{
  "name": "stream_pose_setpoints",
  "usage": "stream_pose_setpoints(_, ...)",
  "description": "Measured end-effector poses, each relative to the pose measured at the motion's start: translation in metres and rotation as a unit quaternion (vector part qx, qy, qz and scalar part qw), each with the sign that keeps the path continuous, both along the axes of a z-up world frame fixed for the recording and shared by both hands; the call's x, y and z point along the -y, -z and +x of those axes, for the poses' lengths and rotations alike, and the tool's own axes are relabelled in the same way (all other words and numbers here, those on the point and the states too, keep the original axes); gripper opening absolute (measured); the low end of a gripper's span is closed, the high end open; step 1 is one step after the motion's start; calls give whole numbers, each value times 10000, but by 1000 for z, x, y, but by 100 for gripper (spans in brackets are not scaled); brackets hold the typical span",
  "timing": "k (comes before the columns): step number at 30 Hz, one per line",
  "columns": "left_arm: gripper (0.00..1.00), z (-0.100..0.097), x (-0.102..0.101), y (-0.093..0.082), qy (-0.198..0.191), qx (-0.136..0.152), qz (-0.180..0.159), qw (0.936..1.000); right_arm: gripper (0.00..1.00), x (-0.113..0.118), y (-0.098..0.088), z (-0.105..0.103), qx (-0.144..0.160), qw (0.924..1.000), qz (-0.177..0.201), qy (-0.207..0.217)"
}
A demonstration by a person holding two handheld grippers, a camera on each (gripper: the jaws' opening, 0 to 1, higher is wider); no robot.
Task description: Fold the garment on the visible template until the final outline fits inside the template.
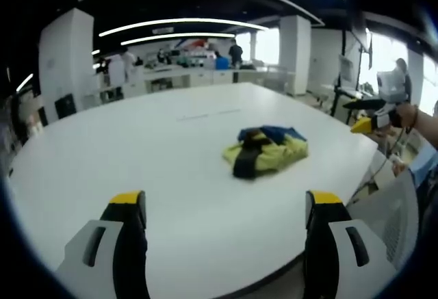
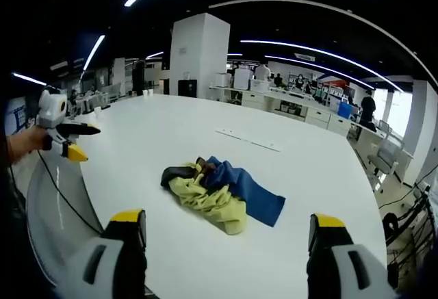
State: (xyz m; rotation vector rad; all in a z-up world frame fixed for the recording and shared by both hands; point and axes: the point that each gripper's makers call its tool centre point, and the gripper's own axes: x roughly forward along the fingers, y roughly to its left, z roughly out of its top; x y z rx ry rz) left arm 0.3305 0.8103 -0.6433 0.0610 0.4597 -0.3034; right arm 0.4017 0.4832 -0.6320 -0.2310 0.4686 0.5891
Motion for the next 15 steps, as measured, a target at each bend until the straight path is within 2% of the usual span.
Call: stream_pose_setpoints(15, 93, 1, -2, -2, -15, 27, -53, 10000, 99, 7, 0, 3, 7, 9999, 28, 97)
